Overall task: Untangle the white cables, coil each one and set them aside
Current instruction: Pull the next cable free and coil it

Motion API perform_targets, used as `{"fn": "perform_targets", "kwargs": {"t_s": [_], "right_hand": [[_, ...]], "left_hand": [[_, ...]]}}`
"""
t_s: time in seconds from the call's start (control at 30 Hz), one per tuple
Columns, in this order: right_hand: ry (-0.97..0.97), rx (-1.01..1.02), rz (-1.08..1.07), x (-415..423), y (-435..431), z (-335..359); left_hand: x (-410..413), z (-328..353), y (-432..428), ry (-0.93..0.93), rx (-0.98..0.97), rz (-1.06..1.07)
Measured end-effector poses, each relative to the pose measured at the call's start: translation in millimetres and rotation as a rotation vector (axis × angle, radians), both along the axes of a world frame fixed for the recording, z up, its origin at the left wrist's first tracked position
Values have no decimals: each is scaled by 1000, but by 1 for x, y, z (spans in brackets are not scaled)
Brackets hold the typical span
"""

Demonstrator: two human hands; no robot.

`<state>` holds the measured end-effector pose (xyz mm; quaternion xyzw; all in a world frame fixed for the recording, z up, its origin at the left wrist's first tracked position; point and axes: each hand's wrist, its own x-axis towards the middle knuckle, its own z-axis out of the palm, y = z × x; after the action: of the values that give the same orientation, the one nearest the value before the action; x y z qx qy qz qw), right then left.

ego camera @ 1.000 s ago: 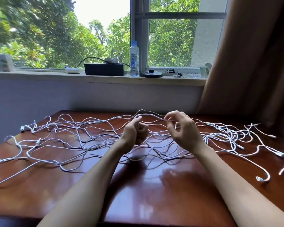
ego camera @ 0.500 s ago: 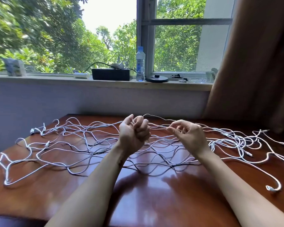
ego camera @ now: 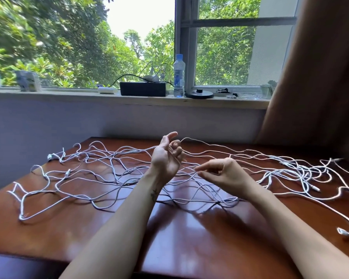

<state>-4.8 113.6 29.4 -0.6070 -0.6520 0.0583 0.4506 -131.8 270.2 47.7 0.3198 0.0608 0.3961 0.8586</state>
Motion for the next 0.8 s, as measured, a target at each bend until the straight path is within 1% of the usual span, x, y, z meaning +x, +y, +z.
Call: {"fn": "perform_targets", "kwargs": {"t_s": [0.07,0.1,0.27,0.33,0.4,0.47,0.5,0.57,0.63,0.7,0.8], "right_hand": [[-11,49,-30,-2,0,1],[15,60,-34,-3,0,2],[212,56,24,-10,-3,8],[267,88,-1,-11,-4,10],[232,159,-79,-11,-4,12],[108,232,-188,-7,-3,11],[44,262,-245,-5,-4,11],[-51,314,-341,0,-4,11],[-69,346,-371,0,-5,12],[-48,364,-348,-1,-7,14],[33,356,-226,-3,-7,17]], "left_hand": [[6,-1,-3,107,101,105],[8,-2,-4,156,166,152],[12,-13,-2,336,556,424],[13,-18,-1,358,685,471],[15,-22,0,384,792,483],[17,-27,3,451,927,512],[17,-29,3,479,972,515],[17,-30,1,487,982,485],[16,-30,-1,505,1021,486],[14,-30,-2,516,1063,463],[13,-31,-1,537,1090,395]]}}
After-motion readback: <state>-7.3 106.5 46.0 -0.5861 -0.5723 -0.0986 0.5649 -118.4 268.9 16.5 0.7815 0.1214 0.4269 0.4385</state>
